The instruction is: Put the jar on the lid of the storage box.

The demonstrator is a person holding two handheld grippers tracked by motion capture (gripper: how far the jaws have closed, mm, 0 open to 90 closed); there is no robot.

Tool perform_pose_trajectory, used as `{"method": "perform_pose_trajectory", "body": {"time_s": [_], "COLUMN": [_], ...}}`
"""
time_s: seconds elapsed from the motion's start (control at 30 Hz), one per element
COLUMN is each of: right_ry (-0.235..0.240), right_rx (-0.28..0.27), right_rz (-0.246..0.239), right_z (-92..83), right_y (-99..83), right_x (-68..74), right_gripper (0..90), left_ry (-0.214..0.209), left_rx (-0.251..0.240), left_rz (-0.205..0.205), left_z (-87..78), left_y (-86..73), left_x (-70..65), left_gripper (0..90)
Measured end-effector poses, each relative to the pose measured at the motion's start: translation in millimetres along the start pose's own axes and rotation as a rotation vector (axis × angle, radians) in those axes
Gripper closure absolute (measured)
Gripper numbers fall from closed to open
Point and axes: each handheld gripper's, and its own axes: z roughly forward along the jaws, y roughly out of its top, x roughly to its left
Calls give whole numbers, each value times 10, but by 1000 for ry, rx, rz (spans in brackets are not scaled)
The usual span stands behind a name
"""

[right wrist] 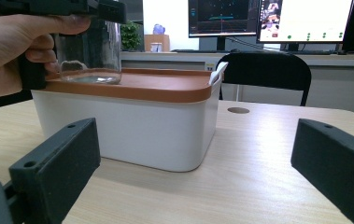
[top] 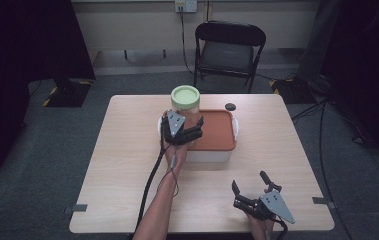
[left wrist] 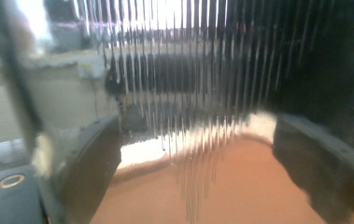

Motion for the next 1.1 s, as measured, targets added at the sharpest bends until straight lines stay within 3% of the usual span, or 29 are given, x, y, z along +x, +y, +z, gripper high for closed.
{"method": "perform_pose_trajectory", "body": {"time_s": [0.63, 0.97, 1.1], "right_ry": [1, 1, 1], "right_rx": [2, 2, 2], "right_rz": [1, 1, 1], "right_z": [1, 1, 1], "right_y": [0, 0, 0], "right_x": [0, 0, 0], "right_gripper": [4, 4, 4], "left_ry": [8, 11, 4], "left_rx": [3, -11, -15], "left_rz": [-11, -20, -20], "left_z": [0, 7, 1], "left_y": [0, 10, 0], "left_x": [0, -4, 3], "left_gripper": [110, 1, 0]}}
